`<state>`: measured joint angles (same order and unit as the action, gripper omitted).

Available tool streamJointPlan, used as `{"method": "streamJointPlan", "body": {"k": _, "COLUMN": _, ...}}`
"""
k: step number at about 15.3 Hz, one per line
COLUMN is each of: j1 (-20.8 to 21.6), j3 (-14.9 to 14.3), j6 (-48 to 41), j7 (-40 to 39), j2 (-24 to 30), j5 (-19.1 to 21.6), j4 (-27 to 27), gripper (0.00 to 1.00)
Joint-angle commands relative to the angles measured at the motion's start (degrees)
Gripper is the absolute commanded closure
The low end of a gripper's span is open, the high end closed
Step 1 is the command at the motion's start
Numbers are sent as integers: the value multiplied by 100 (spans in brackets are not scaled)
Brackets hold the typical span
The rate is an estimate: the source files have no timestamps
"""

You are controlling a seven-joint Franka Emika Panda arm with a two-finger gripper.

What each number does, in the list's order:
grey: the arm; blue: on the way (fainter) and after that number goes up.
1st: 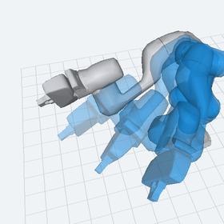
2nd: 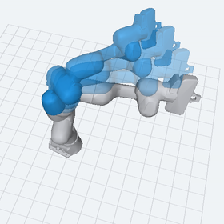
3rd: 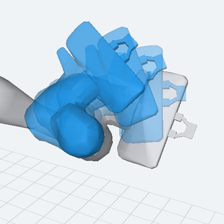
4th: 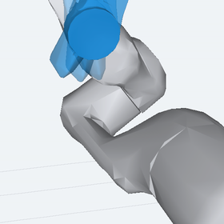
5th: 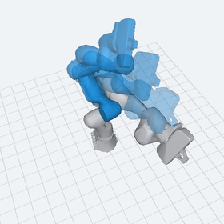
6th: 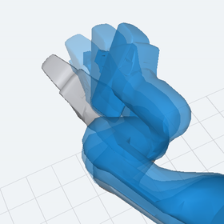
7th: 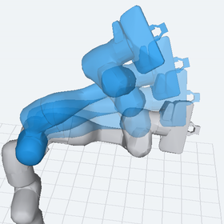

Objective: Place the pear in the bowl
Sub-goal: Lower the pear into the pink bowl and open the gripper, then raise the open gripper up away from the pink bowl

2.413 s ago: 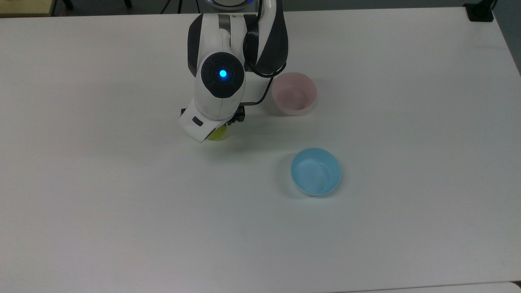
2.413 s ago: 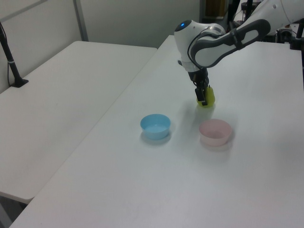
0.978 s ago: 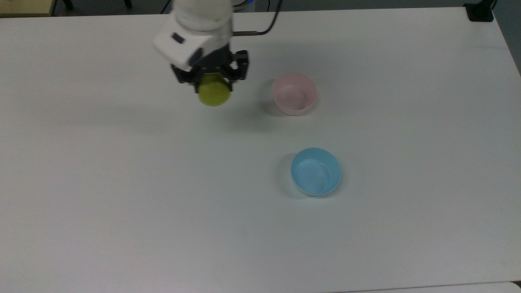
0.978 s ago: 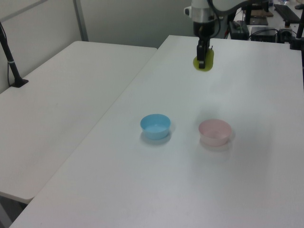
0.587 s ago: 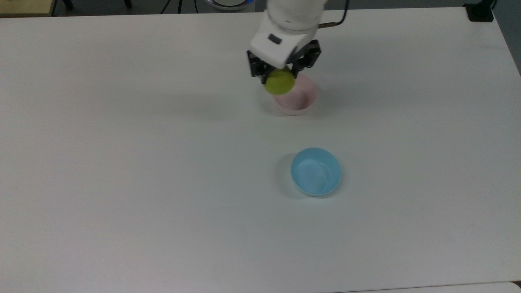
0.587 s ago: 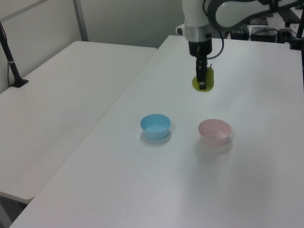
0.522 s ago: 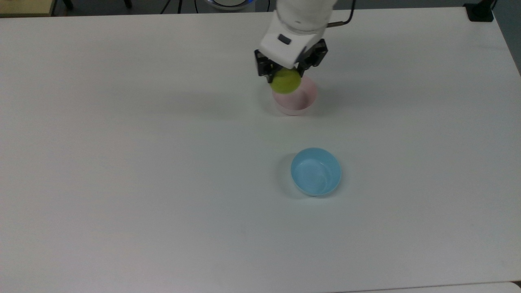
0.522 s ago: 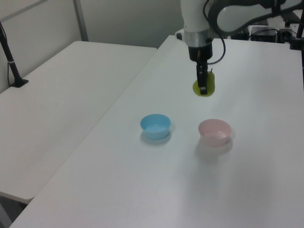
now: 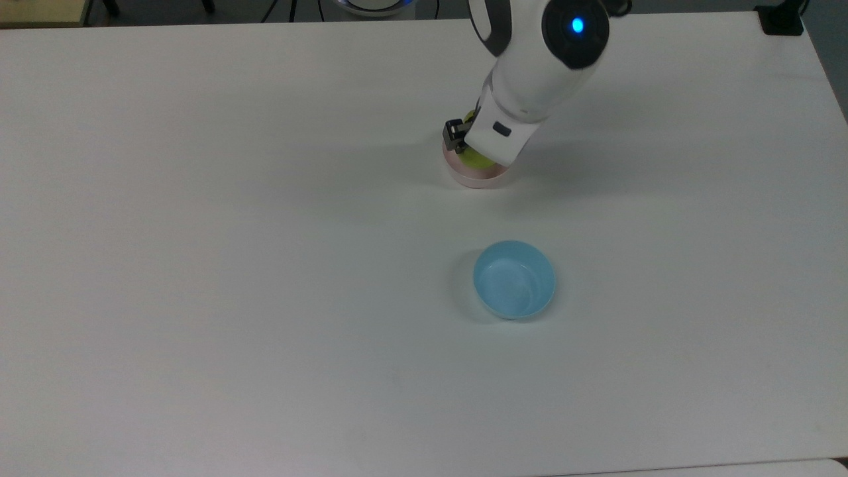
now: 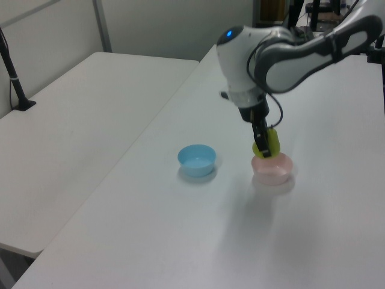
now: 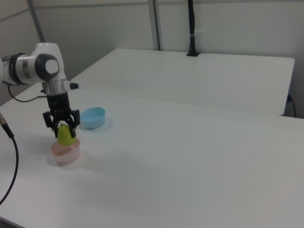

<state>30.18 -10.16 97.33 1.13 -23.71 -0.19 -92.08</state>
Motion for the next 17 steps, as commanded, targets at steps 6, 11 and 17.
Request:
{"method": "streamJointPlan", "body": {"k": 6, "j1": 137, "j3": -12, "j6": 94, "j7": 45, "j2": -231, "j5": -104, "j4": -55, "gripper": 0}}
{"method": "streamJointPlan", "body": {"k": 11, "j1": -151, "j3": 58, "j6": 15, "j7": 71, "j2": 470, "j5": -86, "j4": -38, "gripper": 0}}
{"method": "streamJointPlan", "body": {"k": 17, "j1": -1531, "j3": 576, "j6": -415, "j7": 581, "j2": 1490, "j5": -191, "j4": -38, "gripper": 0}}
